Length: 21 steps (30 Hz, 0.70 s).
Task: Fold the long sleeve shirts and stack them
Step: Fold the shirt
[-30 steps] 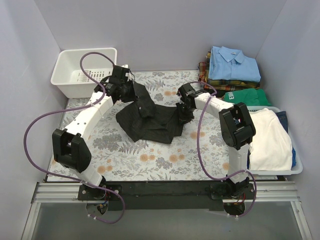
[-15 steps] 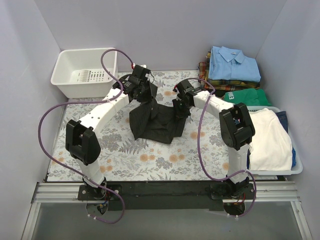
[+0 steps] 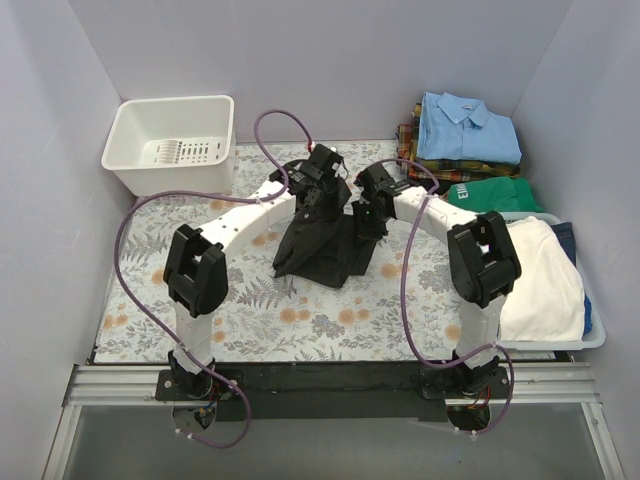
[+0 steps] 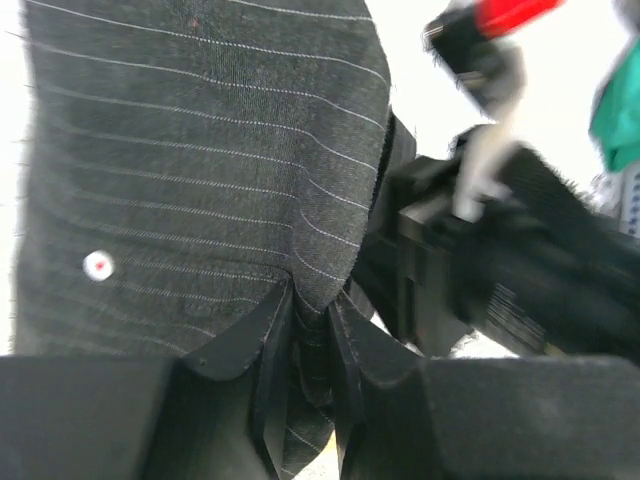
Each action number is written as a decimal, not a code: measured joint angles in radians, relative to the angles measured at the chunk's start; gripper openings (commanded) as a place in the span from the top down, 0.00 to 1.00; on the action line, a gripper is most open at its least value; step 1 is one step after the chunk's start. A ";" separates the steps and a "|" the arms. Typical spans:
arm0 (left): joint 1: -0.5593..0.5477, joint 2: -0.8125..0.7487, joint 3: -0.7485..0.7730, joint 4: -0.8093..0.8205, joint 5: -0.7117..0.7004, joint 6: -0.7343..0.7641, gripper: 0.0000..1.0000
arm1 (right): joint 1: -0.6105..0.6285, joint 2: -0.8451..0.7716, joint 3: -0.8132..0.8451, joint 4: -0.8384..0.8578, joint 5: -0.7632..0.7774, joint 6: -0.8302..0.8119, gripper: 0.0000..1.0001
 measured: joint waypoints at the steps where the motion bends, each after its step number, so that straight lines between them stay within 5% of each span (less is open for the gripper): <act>1: -0.010 0.018 0.004 0.002 0.005 0.000 0.80 | -0.004 -0.019 -0.016 -0.001 0.013 0.006 0.73; 13: -0.075 0.101 0.008 0.035 0.072 0.004 0.71 | -0.165 -0.375 -0.258 0.024 0.131 0.095 0.72; 21: -0.146 0.108 0.008 0.071 0.073 0.071 0.43 | -0.175 -0.372 -0.265 0.023 0.105 0.097 0.62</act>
